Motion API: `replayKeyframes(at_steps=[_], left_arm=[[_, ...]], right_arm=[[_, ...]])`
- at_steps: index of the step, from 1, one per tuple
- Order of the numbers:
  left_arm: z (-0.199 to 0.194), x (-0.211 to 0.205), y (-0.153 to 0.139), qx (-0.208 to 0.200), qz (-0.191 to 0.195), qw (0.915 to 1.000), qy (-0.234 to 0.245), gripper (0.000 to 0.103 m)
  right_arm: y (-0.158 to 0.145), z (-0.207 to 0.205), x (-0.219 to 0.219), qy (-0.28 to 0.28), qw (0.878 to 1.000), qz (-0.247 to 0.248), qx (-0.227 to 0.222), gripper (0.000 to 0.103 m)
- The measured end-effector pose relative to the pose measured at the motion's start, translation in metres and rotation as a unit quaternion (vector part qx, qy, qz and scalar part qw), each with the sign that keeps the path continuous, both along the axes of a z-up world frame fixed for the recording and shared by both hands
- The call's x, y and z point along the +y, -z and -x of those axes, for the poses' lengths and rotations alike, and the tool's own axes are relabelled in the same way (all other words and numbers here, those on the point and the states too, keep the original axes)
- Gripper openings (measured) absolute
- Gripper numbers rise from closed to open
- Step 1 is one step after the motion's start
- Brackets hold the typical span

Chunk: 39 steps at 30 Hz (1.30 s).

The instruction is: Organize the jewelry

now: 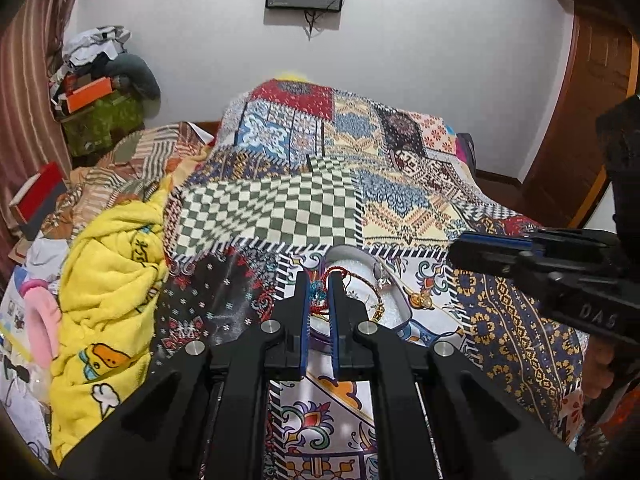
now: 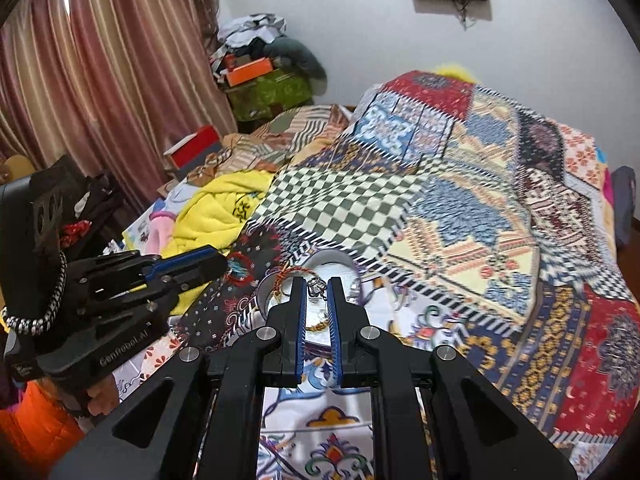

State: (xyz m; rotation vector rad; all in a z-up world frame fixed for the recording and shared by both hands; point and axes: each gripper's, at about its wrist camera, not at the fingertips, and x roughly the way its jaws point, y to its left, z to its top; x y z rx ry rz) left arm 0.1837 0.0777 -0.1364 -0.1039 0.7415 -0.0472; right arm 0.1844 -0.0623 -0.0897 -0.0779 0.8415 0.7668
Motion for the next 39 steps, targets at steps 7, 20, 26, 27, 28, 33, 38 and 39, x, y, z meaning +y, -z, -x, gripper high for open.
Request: replayKeyframes(at_steps=[7, 20, 26, 27, 28, 33, 38, 39], left_arm=[[-0.015, -0.001, 0.021, 0.02, 0.011, 0.9996, 0.015, 0.006], [-0.031, -0.003, 0.036, 0.032, 0.009, 0.9989, 0.032, 0.006], [-0.034, 0.008, 0.037, 0.042, 0.03, 0.9985, 0.018, 0.007], [-0.033, 0.01, 0.036, 0.042, 0.032, 0.9985, 0.015, 0.007], [-0.032, 0.011, 0.036, 0.041, 0.032, 0.9985, 0.014, 0.007], [-0.025, 0.015, 0.027, 0.033, 0.023, 0.9992, 0.007, 0.017], [-0.016, 0.019, 0.015, 0.022, 0.013, 0.9997, -0.005, 0.024], [-0.015, 0.02, 0.013, 0.02, 0.015, 0.9997, -0.006, 0.024]], right_arm=[[0.022, -0.012, 0.018, -0.018, 0.999, 0.011, 0.027, 0.009], [0.053, -0.018, 0.031, -0.036, 0.997, 0.037, 0.059, 0.009], [0.056, -0.015, 0.039, -0.044, 0.996, 0.046, 0.059, 0.01], [0.056, -0.015, 0.041, -0.046, 0.996, 0.049, 0.059, 0.01], [0.057, -0.015, 0.042, -0.047, 0.996, 0.053, 0.06, 0.01], [0.056, -0.015, 0.04, -0.045, 0.995, 0.055, 0.072, 0.027], [0.038, -0.008, 0.032, -0.029, 0.997, 0.052, 0.038, 0.033], [0.034, -0.007, 0.03, -0.025, 0.998, 0.052, 0.031, 0.033]])
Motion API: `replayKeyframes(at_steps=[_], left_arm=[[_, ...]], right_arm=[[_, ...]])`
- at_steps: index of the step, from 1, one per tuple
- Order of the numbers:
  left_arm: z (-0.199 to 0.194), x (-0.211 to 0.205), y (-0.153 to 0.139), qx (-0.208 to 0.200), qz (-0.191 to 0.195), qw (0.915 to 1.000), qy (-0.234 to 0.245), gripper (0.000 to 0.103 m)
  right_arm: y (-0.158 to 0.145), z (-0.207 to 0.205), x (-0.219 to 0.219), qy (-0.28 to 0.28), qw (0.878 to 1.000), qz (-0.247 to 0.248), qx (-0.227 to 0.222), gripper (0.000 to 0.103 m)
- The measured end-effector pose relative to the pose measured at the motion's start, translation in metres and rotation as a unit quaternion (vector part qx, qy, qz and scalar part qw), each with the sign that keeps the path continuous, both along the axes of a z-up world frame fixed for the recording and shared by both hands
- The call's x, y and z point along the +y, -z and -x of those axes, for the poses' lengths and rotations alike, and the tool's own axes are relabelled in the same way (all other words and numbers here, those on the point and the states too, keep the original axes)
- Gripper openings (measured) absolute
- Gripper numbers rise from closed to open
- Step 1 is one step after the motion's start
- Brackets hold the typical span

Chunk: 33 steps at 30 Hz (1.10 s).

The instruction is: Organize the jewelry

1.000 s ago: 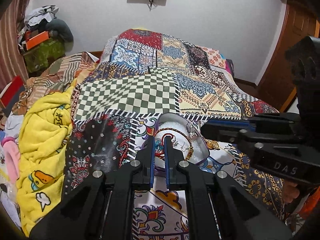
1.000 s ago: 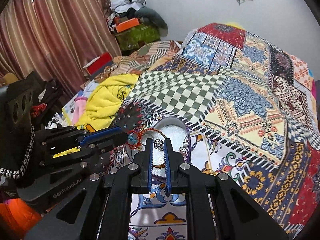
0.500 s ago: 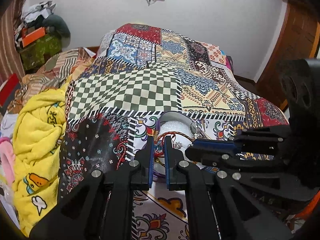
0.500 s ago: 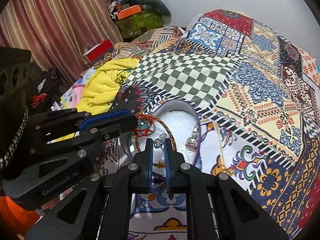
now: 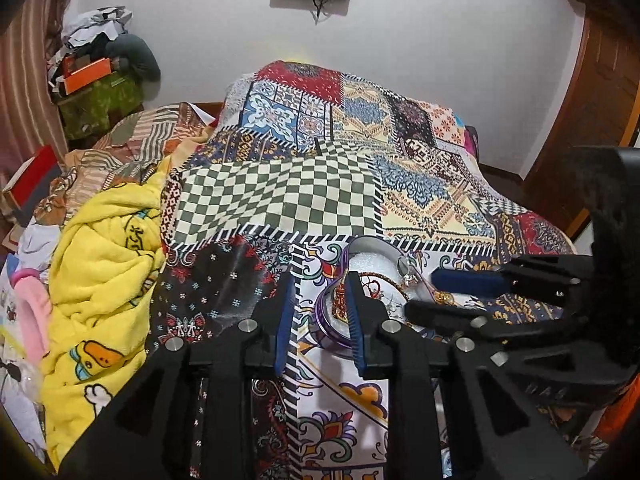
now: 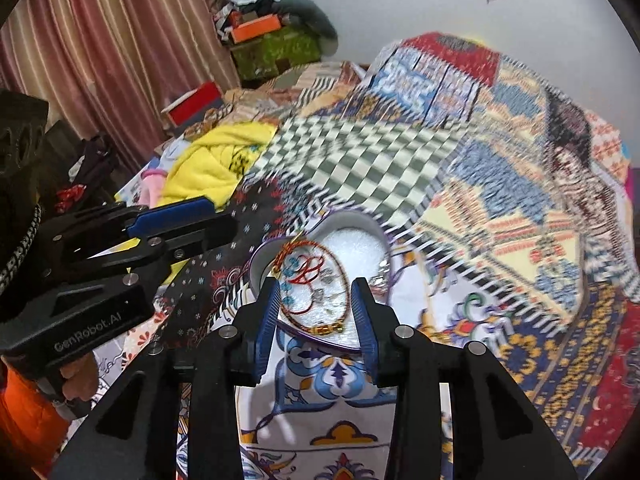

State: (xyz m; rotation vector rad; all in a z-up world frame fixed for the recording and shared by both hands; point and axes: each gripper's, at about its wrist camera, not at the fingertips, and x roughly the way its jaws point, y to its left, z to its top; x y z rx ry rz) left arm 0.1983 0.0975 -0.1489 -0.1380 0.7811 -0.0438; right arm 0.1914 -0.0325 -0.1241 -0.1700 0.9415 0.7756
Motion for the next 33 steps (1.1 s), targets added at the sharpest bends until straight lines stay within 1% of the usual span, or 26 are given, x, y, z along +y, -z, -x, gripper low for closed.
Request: replayKeyframes(at_steps=[2, 4, 9, 12, 16, 19, 22, 26, 29, 33], left_arm=[[0.004, 0.001, -0.006, -0.003, 0.001, 1.0, -0.004, 0.026], [0.008, 0.002, -0.01, -0.006, 0.001, 1.0, -0.007, 0.031], [0.019, -0.006, -0.022, -0.014, -0.003, 0.9999, -0.005, 0.033], [0.024, -0.013, -0.026, -0.014, -0.003, 0.9999, 0.001, 0.034], [0.028, -0.031, -0.024, -0.006, -0.006, 0.9999, 0.014, 0.037], [0.028, -0.044, -0.017, 0.008, -0.007, 0.9995, 0.029, 0.037], [0.028, -0.058, -0.005, 0.025, -0.006, 0.9988, 0.041, 0.037], [0.026, -0.07, 0.013, 0.048, -0.002, 0.9977, 0.049, 0.037], [0.024, -0.075, 0.027, 0.066, 0.007, 0.9964, 0.053, 0.037], [0.02, -0.078, 0.042, 0.083, 0.008, 0.9951, 0.054, 0.037]], right_arm=[[-0.011, 0.003, -0.009, 0.01, 1.0, 0.002, -0.017, 0.033], [-0.022, 0.005, -0.022, 0.027, 0.999, 0.003, -0.034, 0.033], [-0.046, 0.008, -0.059, 0.07, 0.996, 0.0, -0.06, 0.033], [-0.056, 0.009, -0.084, 0.097, 0.993, -0.004, -0.066, 0.033], [-0.059, 0.011, -0.108, 0.125, 0.99, -0.002, -0.068, 0.033], [-0.053, 0.012, -0.123, 0.139, 0.988, 0.002, -0.06, 0.033], [-0.039, 0.012, -0.134, 0.148, 0.988, 0.012, -0.046, 0.033], [-0.021, 0.012, -0.142, 0.143, 0.989, 0.018, -0.018, 0.034], [-0.005, 0.01, -0.135, 0.125, 0.992, 0.022, 0.006, 0.033], [0.013, 0.002, -0.112, 0.089, 0.995, 0.027, 0.028, 0.033]])
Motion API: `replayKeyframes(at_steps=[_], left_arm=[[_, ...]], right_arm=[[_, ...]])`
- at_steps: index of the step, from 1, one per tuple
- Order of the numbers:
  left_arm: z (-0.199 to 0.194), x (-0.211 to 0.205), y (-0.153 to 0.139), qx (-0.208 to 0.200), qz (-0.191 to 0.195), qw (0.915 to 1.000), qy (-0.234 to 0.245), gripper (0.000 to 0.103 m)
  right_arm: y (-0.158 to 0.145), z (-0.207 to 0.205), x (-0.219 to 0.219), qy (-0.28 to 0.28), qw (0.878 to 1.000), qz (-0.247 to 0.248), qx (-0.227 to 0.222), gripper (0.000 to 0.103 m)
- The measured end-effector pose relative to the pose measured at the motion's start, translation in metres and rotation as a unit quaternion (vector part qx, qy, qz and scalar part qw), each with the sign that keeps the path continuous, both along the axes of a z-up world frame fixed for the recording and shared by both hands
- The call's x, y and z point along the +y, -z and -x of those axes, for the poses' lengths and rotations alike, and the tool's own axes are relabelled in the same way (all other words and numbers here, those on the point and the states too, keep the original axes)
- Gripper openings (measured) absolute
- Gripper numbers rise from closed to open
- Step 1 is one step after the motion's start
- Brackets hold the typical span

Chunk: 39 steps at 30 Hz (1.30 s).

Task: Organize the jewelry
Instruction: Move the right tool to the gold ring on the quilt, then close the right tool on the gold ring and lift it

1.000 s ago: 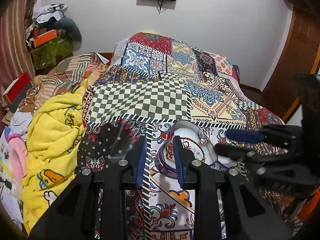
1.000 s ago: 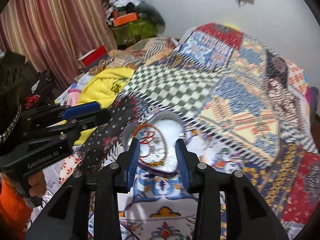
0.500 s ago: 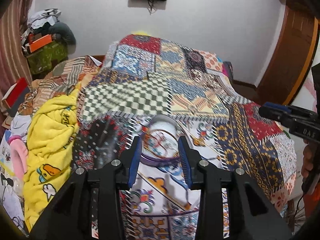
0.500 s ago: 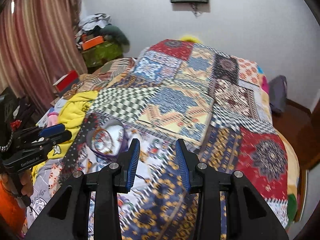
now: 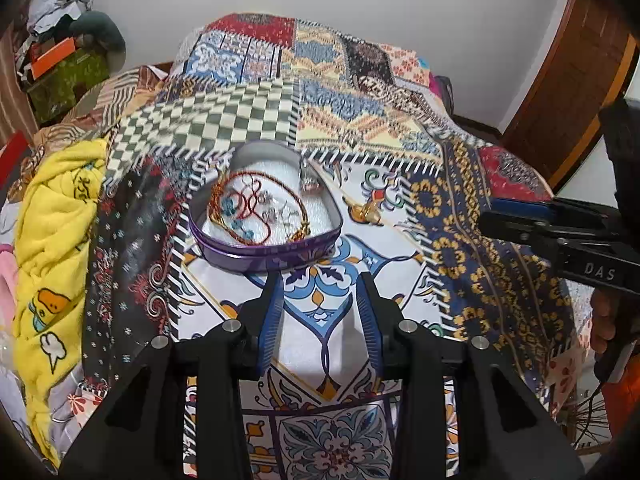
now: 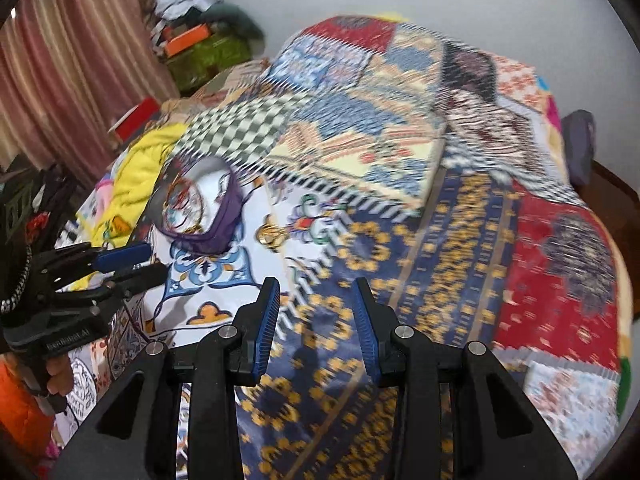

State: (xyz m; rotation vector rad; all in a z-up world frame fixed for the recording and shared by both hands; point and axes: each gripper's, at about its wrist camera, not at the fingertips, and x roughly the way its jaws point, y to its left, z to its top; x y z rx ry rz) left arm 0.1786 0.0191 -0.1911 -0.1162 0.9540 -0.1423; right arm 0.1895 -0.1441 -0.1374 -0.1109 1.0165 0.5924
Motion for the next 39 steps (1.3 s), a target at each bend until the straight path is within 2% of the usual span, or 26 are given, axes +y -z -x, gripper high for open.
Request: replayKeyframes(at_steps=[7, 14, 19, 20, 22, 30, 35, 39], left_arm=[[-0.008, 0.005, 0.012, 0.009, 0.004, 1.0, -0.001, 0.037], [-0.016, 0.008, 0.022, 0.014, 0.009, 0.9999, 0.002, 0.037], [-0.018, 0.004, 0.024, 0.01, 0.012, 0.9998, 0.007, 0.037], [-0.018, 0.003, 0.025, 0.01, 0.014, 0.9998, 0.008, 0.037], [-0.018, 0.001, 0.025, 0.01, 0.015, 0.9998, 0.01, 0.037], [-0.016, -0.014, 0.023, 0.018, 0.026, 0.999, 0.033, 0.037], [-0.022, -0.029, 0.024, 0.026, 0.027, 0.9981, 0.048, 0.037], [-0.029, -0.044, 0.023, 0.023, 0.013, 0.998, 0.057, 0.037]], right_arm=[[0.022, -0.02, 0.038, -0.043, 0.999, 0.007, 0.016, 0.033], [0.045, -0.037, 0.051, -0.048, 0.998, 0.018, 0.041, 0.033], [0.044, -0.039, 0.051, -0.048, 0.998, 0.012, 0.035, 0.032], [0.045, -0.039, 0.056, -0.05, 0.998, 0.017, 0.029, 0.027], [0.046, -0.034, 0.059, -0.056, 0.998, 0.026, 0.017, 0.023], [0.038, -0.023, 0.051, -0.055, 0.998, 0.022, 0.008, 0.023], [0.023, -0.013, 0.031, -0.046, 0.999, 0.015, -0.008, 0.023], [0.01, -0.008, 0.008, -0.026, 0.999, 0.007, -0.022, 0.023]])
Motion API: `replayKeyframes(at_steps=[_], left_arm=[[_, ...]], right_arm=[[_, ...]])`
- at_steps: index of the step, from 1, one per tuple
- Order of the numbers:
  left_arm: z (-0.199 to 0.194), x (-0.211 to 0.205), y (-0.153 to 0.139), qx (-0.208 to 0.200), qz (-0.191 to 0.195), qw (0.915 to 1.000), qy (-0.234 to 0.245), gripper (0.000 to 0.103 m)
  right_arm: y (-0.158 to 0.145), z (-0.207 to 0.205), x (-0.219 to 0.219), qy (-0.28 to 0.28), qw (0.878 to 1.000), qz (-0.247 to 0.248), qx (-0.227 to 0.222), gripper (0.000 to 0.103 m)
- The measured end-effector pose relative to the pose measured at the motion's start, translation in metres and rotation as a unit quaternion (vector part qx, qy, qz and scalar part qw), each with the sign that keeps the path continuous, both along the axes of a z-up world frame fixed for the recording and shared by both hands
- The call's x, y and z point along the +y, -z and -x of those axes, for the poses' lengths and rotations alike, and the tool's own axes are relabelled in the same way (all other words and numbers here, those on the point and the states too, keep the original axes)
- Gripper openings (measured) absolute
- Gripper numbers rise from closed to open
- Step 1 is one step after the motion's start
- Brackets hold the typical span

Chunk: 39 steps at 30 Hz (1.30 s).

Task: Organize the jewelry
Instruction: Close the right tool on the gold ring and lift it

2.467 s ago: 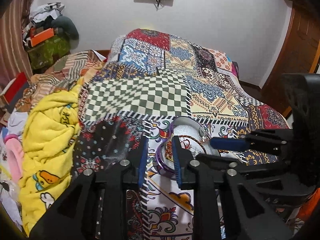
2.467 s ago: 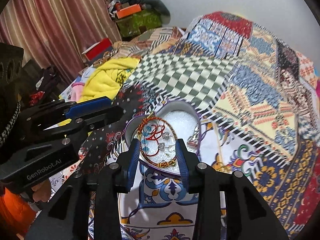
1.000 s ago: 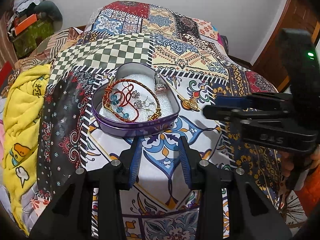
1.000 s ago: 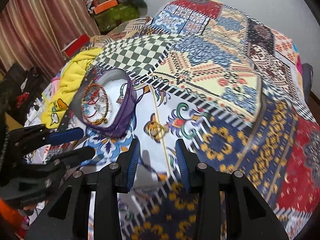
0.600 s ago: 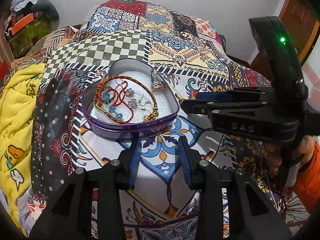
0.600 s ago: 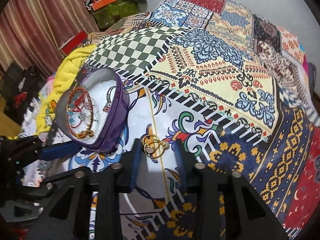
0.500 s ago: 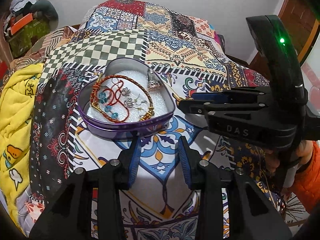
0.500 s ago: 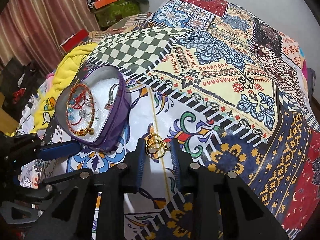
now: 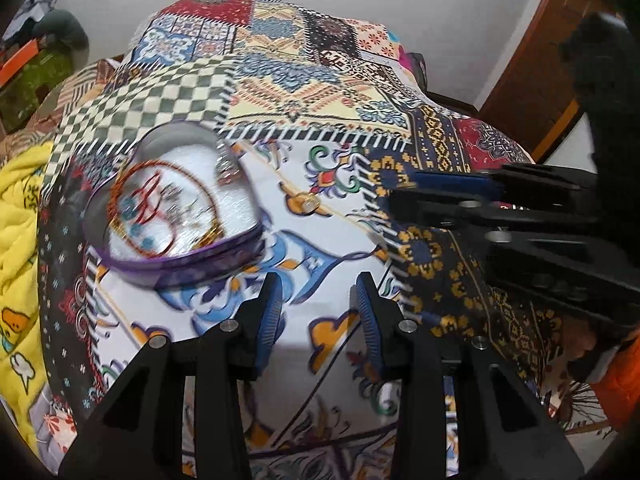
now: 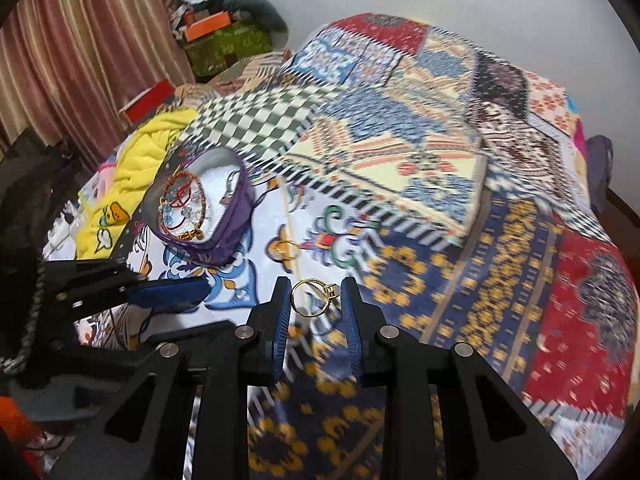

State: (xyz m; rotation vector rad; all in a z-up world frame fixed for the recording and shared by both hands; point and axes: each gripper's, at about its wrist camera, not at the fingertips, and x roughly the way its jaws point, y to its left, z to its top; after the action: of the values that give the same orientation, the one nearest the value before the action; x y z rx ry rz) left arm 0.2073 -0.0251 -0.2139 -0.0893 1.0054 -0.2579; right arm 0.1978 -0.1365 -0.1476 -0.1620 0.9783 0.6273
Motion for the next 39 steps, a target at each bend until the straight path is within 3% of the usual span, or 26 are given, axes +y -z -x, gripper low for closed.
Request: replayKeyframes(at_steps=[5, 9, 21, 23, 25, 30, 39], left_arm=[[-0.018, -0.012, -0.002, -0.009, -0.02, 0.9996, -0.016, 0.036], [-0.03, -0.012, -0.003, -0.008, -0.007, 0.9994, -0.034, 0.035], [-0.05, -0.023, 0.009, -0.008, -0.038, 0.9974, -0.061, 0.034], [-0.052, -0.025, 0.01, -0.01, -0.044, 0.9969, -0.064, 0.031], [-0.053, -0.026, 0.011, -0.013, -0.056, 0.9961, -0.067, 0.021], [-0.058, -0.03, 0.013, -0.016, -0.069, 0.9952, -0.067, 0.008], [-0.043, -0.031, -0.003, -0.032, -0.049, 0.9969, -0.053, 0.008]], right_arm=[[-0.012, 0.002, -0.029, 0.027, 0.999, -0.013, -0.011, 0.023], [-0.014, 0.005, -0.042, 0.037, 0.999, -0.014, -0.02, 0.023], [-0.002, 0.001, -0.062, 0.046, 0.998, -0.027, -0.018, 0.023], [0.0, 0.001, -0.062, 0.043, 0.999, -0.027, -0.016, 0.023], [0.003, 0.001, -0.062, 0.04, 0.999, -0.027, -0.013, 0.023], [0.004, 0.001, -0.064, 0.04, 0.999, -0.03, -0.01, 0.023], [-0.004, 0.004, -0.062, 0.041, 0.999, -0.03, -0.017, 0.023]])
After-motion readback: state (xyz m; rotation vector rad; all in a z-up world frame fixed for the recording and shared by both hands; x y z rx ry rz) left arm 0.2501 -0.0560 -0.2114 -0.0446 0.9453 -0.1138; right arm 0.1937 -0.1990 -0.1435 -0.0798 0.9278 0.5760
